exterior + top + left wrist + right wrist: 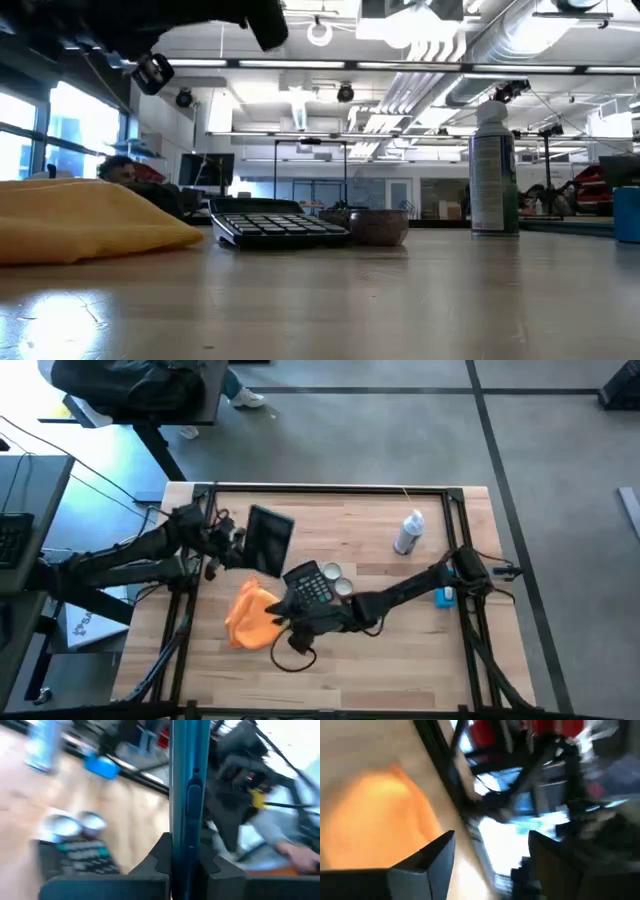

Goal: Apply microfiber cloth
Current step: Wipe the front of the black tablet with the yellow microfiber cloth

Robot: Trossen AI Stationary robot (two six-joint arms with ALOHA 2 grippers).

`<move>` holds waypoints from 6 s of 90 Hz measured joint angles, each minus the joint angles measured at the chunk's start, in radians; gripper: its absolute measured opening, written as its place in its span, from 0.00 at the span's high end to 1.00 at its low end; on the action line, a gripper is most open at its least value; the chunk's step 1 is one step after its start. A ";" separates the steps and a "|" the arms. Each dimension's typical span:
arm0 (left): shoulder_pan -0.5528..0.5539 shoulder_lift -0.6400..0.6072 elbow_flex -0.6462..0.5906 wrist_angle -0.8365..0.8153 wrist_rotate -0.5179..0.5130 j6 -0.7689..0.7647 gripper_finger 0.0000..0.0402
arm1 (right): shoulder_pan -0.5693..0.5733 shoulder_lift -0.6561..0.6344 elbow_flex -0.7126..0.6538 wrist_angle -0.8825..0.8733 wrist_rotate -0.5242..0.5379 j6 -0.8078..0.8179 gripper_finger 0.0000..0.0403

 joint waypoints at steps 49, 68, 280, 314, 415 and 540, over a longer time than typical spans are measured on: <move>0.068 -0.013 0.000 -0.133 -0.012 0.064 0.99 | -0.066 0.437 0.537 -0.407 -0.213 0.615 0.44; 0.068 -0.007 -0.022 -0.320 -0.121 0.125 0.99 | -0.063 0.522 0.578 -0.444 -0.160 0.711 0.37; -0.327 0.104 -0.052 0.197 -0.390 -0.118 0.99 | -0.120 0.163 0.610 -0.564 0.393 -0.226 1.00; -0.397 0.105 -0.053 0.201 -0.398 -0.156 0.99 | -0.146 0.161 0.616 -0.048 0.590 -0.838 1.00; -0.414 0.090 -0.008 0.309 -0.389 -0.213 0.99 | -0.057 0.157 0.617 -0.467 0.489 -0.454 1.00; -0.475 0.067 -0.040 0.356 -0.424 -0.165 0.99 | -0.063 0.068 0.619 -0.555 0.509 -0.297 1.00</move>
